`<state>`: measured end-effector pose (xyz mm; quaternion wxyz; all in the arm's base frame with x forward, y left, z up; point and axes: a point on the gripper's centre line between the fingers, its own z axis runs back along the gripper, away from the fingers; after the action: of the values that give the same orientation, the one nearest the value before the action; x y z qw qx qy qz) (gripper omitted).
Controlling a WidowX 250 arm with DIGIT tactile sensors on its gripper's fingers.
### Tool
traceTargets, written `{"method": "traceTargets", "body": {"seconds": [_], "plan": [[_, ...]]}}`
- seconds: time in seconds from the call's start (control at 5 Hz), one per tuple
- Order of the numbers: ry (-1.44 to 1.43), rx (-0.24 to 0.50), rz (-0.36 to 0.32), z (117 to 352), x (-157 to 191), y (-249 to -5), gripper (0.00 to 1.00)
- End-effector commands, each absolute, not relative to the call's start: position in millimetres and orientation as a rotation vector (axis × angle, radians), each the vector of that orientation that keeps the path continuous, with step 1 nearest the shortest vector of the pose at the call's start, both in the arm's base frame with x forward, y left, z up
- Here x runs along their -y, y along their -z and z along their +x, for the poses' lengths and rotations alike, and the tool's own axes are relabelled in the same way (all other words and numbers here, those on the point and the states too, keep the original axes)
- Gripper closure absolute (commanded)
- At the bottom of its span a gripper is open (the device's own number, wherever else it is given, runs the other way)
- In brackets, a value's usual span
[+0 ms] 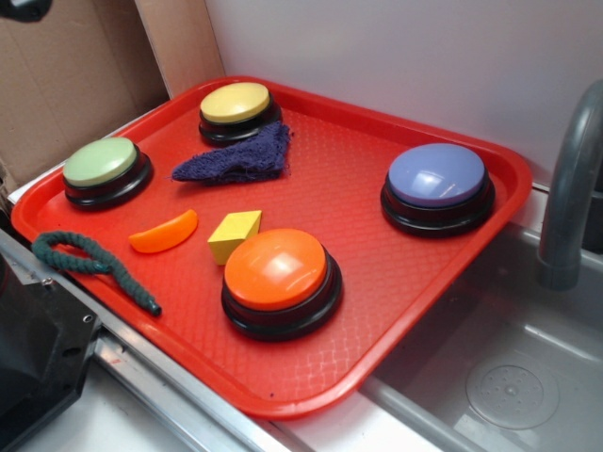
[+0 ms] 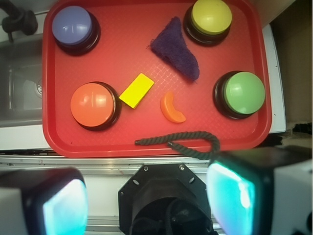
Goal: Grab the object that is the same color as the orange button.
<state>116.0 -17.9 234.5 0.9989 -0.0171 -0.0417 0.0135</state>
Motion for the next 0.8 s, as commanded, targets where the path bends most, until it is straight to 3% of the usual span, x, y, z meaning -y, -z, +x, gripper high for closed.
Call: {"method": "traceTargets", "body": {"seconds": [0.0, 0.2, 0.4, 0.6], "plan": [[-0.027, 0.083, -0.034, 116.0, 17.9, -234.5, 0.00], [0.035, 0.115, -0.017, 121.4, 19.1, -214.6, 0.00], [0.106, 0.142, 0.066, 131.7, 19.8, -178.1, 0.00], [0.130, 0.187, 0.079, 144.0, 11.0, -136.8, 0.00]]}}
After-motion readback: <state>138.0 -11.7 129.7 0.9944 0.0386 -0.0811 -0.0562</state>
